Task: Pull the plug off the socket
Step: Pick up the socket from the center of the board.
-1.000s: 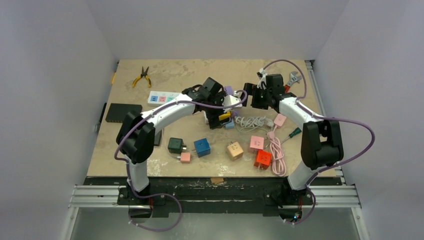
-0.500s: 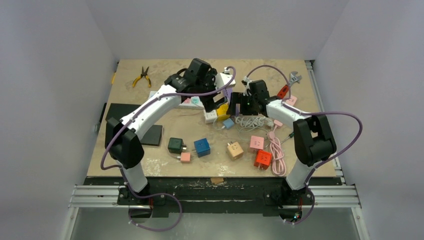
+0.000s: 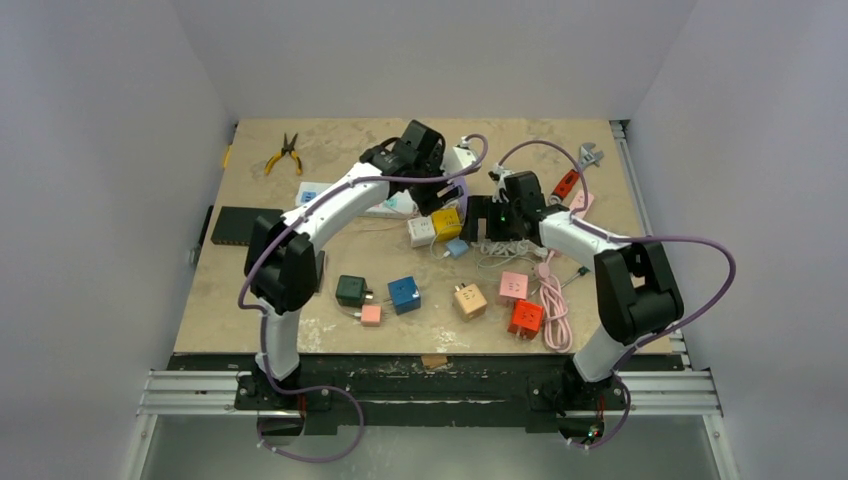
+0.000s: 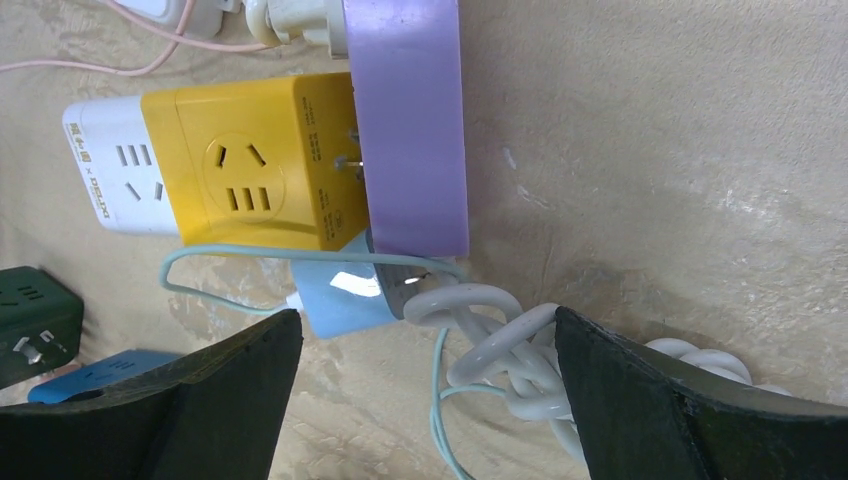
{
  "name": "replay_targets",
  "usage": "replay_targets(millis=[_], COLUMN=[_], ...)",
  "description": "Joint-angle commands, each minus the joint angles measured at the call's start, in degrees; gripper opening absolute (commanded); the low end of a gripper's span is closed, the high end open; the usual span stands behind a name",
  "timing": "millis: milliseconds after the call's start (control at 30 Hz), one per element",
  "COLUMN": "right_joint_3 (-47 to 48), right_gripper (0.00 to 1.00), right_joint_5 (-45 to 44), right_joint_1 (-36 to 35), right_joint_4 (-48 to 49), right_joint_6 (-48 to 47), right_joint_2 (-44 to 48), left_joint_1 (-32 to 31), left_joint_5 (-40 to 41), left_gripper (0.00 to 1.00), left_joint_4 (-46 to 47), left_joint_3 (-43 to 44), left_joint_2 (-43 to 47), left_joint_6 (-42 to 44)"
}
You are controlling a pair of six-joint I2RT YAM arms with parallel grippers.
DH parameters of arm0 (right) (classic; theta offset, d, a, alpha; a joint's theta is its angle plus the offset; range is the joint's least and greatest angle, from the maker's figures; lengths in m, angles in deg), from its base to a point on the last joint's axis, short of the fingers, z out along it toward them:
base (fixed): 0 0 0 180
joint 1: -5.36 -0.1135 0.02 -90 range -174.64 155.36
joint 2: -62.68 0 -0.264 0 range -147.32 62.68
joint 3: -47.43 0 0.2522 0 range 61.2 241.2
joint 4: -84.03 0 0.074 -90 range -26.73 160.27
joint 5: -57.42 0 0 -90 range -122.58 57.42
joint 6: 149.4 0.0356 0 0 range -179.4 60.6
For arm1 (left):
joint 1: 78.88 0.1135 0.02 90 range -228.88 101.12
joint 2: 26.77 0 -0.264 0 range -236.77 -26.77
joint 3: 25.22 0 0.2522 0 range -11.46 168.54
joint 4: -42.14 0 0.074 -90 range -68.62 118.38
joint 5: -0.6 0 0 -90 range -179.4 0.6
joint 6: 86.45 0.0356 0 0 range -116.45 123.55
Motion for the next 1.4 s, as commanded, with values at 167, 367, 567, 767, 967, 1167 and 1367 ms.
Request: replay_targets(millis=[167, 367, 567, 767, 967, 1167, 1367], right_joint_3=[-6.04, -9.7, -12.67, -10.43, 1.73, 19.73, 27.64], right_gripper=[0.96, 0.95, 0.94, 0.94, 0.99, 0.99, 0.84], right_joint_5=[-2.82, -4.31, -7.37, -7.17, -10.28, -7.19, 8.62], right_joint_1=[-0.31, 1.99, 5.17, 5.64, 5.12, 5.36, 7.12], right_joint_4=[-2.27, -4.47, -6.8, -4.35, 9.12, 22.76, 41.32], right_joint_6=[0.86, 1.8, 2.35, 3.51, 10.38, 15.07, 21.93], right_joint_2=[5.86, 10.89, 12.51, 16.43, 8.02, -16.11, -29.45], left_joint_1=[-4.87, -5.6, -7.46, -6.5, -6.92, -6.88, -3.21], left_joint_5=[8.48, 2.68, 3.8, 5.59, 3.97, 1.87, -3.95], left_gripper=[0.47, 1.0, 1.0, 0.97, 1.0, 1.0, 1.0], left_joint_4=[3.27, 2.78, 7.72, 6.14, -4.68, -6.91, -6.93], left_joint_3=[1.58, -2.2, -7.66, -2.36, 1.41, -0.99, -0.24], left_joint_2=[-1.18, 4.39, 6.38, 5.83, 3.82, 5.85, 6.14], left_joint_6=[3.64, 0.54, 2.2, 7.14, 6.25, 8.22, 10.02])
